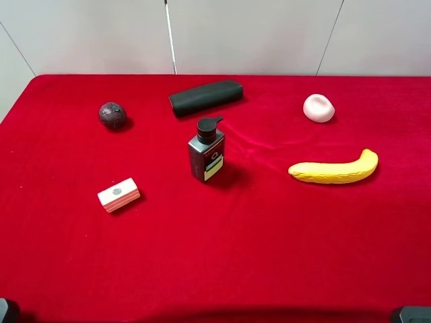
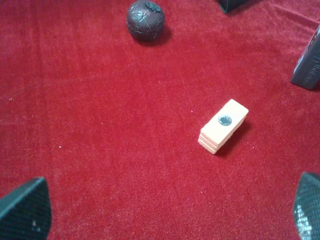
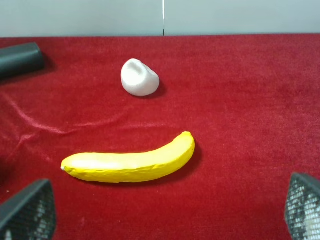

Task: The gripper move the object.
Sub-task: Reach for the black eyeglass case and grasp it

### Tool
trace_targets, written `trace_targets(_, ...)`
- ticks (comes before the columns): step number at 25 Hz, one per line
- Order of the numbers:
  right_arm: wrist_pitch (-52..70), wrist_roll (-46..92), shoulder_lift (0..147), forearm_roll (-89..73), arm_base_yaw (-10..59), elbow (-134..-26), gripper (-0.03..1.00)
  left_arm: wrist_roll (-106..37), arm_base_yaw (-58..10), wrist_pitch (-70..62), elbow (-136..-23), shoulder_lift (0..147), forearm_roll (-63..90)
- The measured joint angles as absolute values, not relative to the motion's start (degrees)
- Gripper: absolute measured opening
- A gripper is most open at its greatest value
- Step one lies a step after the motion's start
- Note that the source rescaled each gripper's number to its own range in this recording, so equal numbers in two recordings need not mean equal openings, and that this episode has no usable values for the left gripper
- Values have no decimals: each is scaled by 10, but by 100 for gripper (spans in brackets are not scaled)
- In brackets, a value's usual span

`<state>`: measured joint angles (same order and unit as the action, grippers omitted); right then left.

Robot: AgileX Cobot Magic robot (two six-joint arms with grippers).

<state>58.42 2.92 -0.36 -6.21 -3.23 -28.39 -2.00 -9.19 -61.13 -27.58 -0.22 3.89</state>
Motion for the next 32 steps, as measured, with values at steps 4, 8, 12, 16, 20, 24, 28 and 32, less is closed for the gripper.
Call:
trace_targets(4, 584, 29, -4, -62, -32, -284, 100, -20, -92, -611, -276, -2, 39)
trace_targets(8, 584, 29, -4, -62, -32, -284, 100, -20, -92, -611, -276, -2, 39)
trace_targets(12, 585, 29, -4, -62, -32, -284, 100, -20, -92, -611, -276, -2, 39)
trace_targets(16, 585, 29, -4, -62, -32, -284, 100, -20, -92, -611, -276, -2, 39)
trace_targets(20, 585, 29, -4, -62, -32, -284, 100, -20, -92, -611, -276, -2, 39)
trace_targets(24, 585, 29, -4, -62, -32, -284, 100, -20, -92, -611, -276, -2, 39)
trace_targets(28, 585, 29, -4, -62, -32, -284, 100, -20, -92, -611, -276, -2, 39)
trace_targets(32, 585, 29, -4, -62, -32, -284, 100, -20, -92, -611, -276, -2, 39)
